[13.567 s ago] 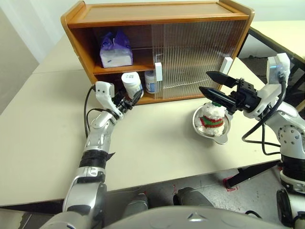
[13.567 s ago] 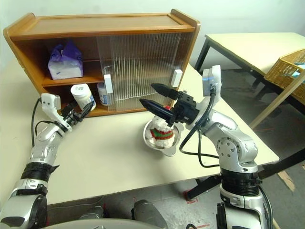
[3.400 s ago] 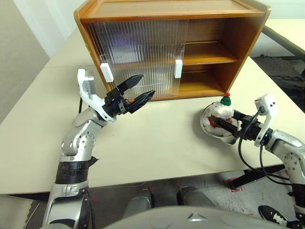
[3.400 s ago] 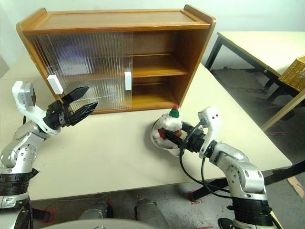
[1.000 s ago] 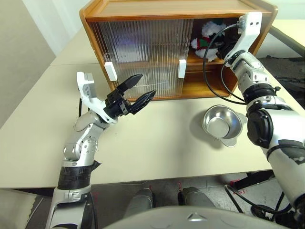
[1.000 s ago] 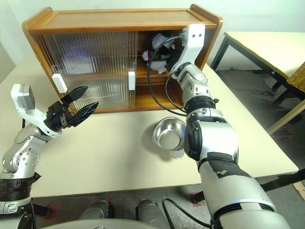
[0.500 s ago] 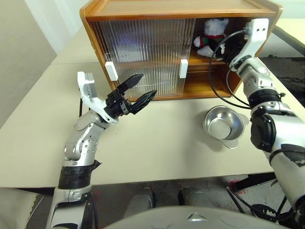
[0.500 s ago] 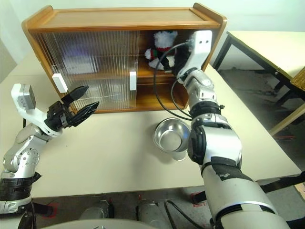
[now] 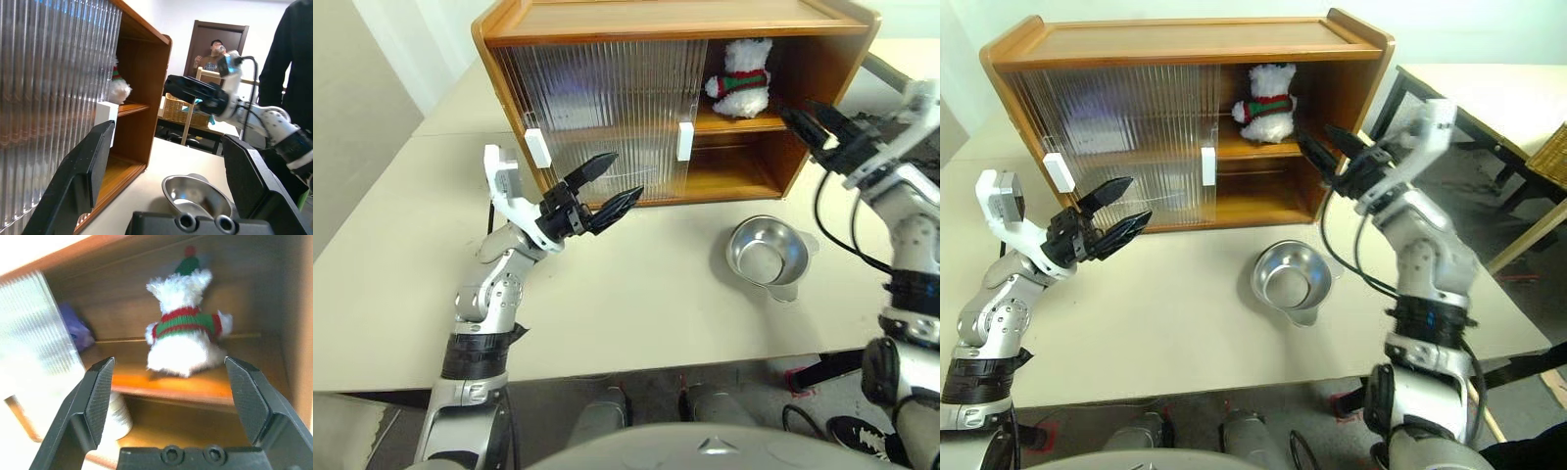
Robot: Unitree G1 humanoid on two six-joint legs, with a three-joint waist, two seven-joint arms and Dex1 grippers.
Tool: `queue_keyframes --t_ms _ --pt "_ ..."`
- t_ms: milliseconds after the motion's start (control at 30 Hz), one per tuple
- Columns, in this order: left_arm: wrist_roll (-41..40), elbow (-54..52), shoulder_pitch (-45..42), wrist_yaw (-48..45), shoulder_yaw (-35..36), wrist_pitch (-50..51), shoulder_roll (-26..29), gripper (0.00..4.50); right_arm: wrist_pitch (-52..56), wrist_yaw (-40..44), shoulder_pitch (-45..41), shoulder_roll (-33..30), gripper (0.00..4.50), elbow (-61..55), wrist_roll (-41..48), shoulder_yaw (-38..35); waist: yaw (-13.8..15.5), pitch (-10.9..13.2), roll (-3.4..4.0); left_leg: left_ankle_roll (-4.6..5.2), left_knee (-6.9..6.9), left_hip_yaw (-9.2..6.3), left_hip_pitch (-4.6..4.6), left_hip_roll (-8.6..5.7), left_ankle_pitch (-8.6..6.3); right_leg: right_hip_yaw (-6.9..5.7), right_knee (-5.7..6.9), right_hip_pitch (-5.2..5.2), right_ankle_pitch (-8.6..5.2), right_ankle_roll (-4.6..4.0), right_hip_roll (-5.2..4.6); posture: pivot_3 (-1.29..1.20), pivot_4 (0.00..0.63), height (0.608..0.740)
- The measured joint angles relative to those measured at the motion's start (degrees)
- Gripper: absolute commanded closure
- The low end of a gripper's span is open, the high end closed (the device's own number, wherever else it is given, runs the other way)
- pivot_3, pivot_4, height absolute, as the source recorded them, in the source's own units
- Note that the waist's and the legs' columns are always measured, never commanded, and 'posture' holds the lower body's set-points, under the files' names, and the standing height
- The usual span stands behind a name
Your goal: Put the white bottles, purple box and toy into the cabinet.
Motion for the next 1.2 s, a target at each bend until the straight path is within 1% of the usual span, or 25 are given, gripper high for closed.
queue_keyframes --t_ms 100,200,300,533,667,767,1000,1200 --pt "0.0 0.0 0.1 -0.3 0.0 0.0 0.0 0.0 5.5 -1.7 5.4 -0.5 0.02 -2.5 4.5 -2.9 -0.4 0.0 0.0 0.0 0.2 0.0 0.02 -0.01 0.0 0.04 0.02 0.07 -0.02 0.15 0.01 -0.19 0.039 0.74" --pt "0.0 0.1 0.1 -0.5 0.0 0.0 0.0 0.0 10.7 -3.7 9.9 -0.6 0.02 -4.8 8.8 -5.5 -0.7 0.0 0.0 0.0 0.29 0.0 0.02 -0.03 0.0 0.08 0.02 0.09 -0.16 0.53 0.01 -0.19 0.039 0.74" --pt "-0.1 0.1 0.1 -0.7 0.0 0.0 0.1 0.0 15.1 -5.6 13.1 -0.6 0.02 -6.3 13.4 -8.1 -0.9 0.0 0.0 -0.02 0.3 0.0 0.01 -0.05 -0.01 0.1 0.02 0.1 -0.16 0.57 0.01 -0.19 0.041 0.74" --pt "-0.1 0.1 0.1 -0.9 0.1 0.1 0.4 0.0 26.3 -11.5 16.6 -0.9 0.02 -4.4 23.6 -13.3 -1.1 0.0 0.0 -0.08 0.23 0.0 -0.13 -0.06 -0.05 0.12 0.02 -0.05 -0.23 0.62 0.01 -0.19 0.05 0.74" --pt "-0.2 0.1 0.5 -0.8 0.3 0.2 1.0 0.0 34.4 -15.3 19.1 -1.6 0.02 -0.1 32.2 -16.7 -0.9 0.0 -0.03 -0.13 0.15 0.0 -0.18 -0.07 -0.1 0.14 0.01 -0.1 -0.4 0.71 0.0 -0.18 0.058 0.74" --pt "-0.3 0.0 0.8 -0.7 0.3 0.4 1.1 0.0 37.0 -16.5 21.5 -2.1 0.02 1.0 35.5 -17.6 -0.6 0.1 -0.06 -0.15 0.07 0.0 -0.2 -0.08 -0.16 0.15 0.01 -0.15 -0.52 0.75 0.0 -0.18 0.064 0.74" --pt "-0.6 -0.6 1.6 -0.4 0.4 0.6 1.3 0.0 40.5 -17.3 28.4 -2.8 0.02 2.8 40.0 -17.9 -0.5 0.1 -0.15 -0.32 -0.19 0.01 -0.23 -0.07 -0.3 0.18 0.01 -0.29 -0.76 0.78 0.0 -0.18 0.07 0.74" --pt "-0.6 -0.7 1.6 -0.3 0.5 1.1 1.4 0.0 42.7 -18.0 31.5 -2.9 0.02 3.2 44.2 -17.9 -0.5 0.2 -0.18 -0.39 -0.38 0.02 -0.22 -0.06 -0.38 0.19 0.01 -0.36 -0.9 0.81 0.0 -0.18 0.068 0.74"
